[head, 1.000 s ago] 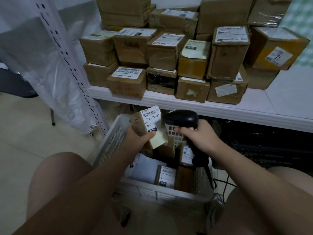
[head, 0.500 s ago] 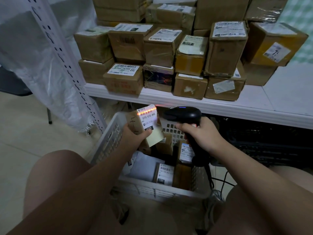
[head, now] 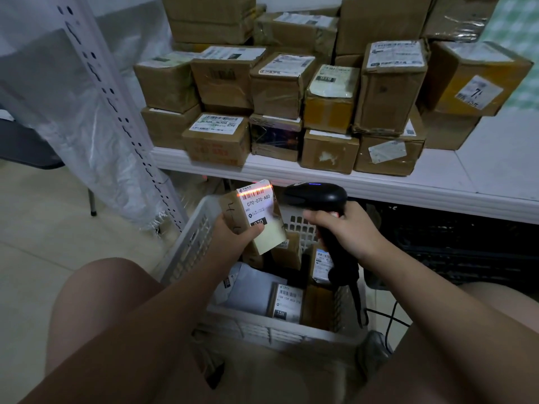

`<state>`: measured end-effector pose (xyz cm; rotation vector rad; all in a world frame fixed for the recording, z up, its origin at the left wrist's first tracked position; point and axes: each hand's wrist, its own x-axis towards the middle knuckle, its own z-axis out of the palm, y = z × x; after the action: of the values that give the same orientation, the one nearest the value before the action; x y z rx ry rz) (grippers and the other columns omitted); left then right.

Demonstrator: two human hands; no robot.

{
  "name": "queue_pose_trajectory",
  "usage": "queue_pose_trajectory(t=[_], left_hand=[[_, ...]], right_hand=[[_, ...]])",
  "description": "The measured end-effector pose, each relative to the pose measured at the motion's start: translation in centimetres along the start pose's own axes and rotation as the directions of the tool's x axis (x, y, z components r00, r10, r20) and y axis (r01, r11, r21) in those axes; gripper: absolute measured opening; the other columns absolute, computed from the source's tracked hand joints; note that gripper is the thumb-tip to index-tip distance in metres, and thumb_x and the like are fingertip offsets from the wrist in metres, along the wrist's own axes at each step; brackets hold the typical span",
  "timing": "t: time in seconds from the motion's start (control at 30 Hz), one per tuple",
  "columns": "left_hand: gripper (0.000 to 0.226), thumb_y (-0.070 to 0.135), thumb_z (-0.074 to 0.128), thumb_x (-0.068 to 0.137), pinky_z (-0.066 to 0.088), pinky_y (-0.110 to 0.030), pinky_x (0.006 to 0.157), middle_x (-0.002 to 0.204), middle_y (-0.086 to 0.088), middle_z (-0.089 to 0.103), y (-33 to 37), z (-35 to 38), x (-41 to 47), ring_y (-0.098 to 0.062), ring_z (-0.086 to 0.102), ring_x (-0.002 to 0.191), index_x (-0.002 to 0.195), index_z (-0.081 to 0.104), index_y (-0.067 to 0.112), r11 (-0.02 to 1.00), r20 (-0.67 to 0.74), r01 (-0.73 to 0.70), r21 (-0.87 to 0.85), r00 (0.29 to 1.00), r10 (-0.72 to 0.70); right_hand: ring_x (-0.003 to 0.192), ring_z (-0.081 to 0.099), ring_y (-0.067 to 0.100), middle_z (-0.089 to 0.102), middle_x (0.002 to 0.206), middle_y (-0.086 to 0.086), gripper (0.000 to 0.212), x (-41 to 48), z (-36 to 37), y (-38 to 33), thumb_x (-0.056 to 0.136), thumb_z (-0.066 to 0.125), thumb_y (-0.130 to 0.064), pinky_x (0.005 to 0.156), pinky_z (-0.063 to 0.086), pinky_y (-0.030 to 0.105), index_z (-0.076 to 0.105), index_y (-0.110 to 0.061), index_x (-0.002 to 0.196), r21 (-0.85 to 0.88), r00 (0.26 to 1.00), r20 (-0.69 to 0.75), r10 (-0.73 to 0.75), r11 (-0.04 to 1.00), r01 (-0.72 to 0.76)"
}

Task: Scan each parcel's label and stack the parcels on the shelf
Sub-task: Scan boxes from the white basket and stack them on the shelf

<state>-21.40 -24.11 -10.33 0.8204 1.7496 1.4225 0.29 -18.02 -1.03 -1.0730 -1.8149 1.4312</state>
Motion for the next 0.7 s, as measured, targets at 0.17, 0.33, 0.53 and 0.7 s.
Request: queue_pose_trajectory(t=[0.17, 0.33, 0.53, 0.7], left_hand=[[0.051, 0.011, 0.075, 0.08, 0.058, -0.029, 0.075, 0.115, 0.0, 0.067, 2.1, 0.7, -1.2, -0.015, 0.067, 0.101, 0.123, 0.049, 0.02, 0.994, 0.053, -0.033, -0.105, 0.998, 0.038], [0.071, 0.014, 0.073, 0.081, 0.055, -0.024, 0.083, 0.124, 0.012, 0.06, 5.6, 3.9, -4.1, -0.005, 0.06, 0.112, 0.14, 0.035, 0.026, 0.975, 0.157, -0.185, -0.125, 0.966, 0.203], [0.084, 0.049, 0.069, 0.068, 0.05, -0.024, 0.094, 0.135, 0.009, 0.053, 10.0, 13.3, -6.3, -0.002, 0.054, 0.119, 0.141, 0.033, 0.027, 0.939, 0.298, -0.3, -0.167, 0.893, 0.338], [0.039, 0.041, 0.051, 0.094, 0.024, 0.01, 0.081, 0.134, 0.006, 0.033, 14.4, 20.5, -5.8, 0.036, 0.031, 0.097, 0.13, 0.037, 0.044, 0.9, 0.511, -0.433, 0.053, 0.786, 0.348]], right_hand=[[0.065, 0.058, 0.023, 0.06, 0.07, 0.007, 0.018, -0.9, -1.1, 0.7, 0.082, 0.072, -0.02, 0.058, 0.05, 0.029, 0.064, -0.005, 0.086, 0.318, 0.998, 0.034, 0.05, 0.946, -0.058], [0.106, 0.066, 0.019, 0.071, 0.107, 0.003, 0.044, -1.6, -4.3, 0.5, 0.073, 0.077, -0.024, 0.089, 0.052, 0.031, 0.066, -0.018, 0.115, 0.318, 0.997, -0.063, -0.052, 0.946, 0.07], [0.082, 0.072, 0.013, 0.075, 0.083, 0.0, 0.032, -5.7, -9.0, 0.1, 0.067, 0.071, -0.003, 0.067, 0.056, 0.023, 0.067, -0.006, 0.098, 0.536, 0.918, -0.396, -0.023, 0.806, 0.251], [0.101, 0.069, 0.029, 0.073, 0.101, 0.012, 0.035, -6.6, -14.3, -0.2, 0.075, 0.068, -0.013, 0.086, 0.055, 0.04, 0.068, -0.005, 0.108, 0.578, 0.852, -0.52, 0.064, 0.761, 0.296]])
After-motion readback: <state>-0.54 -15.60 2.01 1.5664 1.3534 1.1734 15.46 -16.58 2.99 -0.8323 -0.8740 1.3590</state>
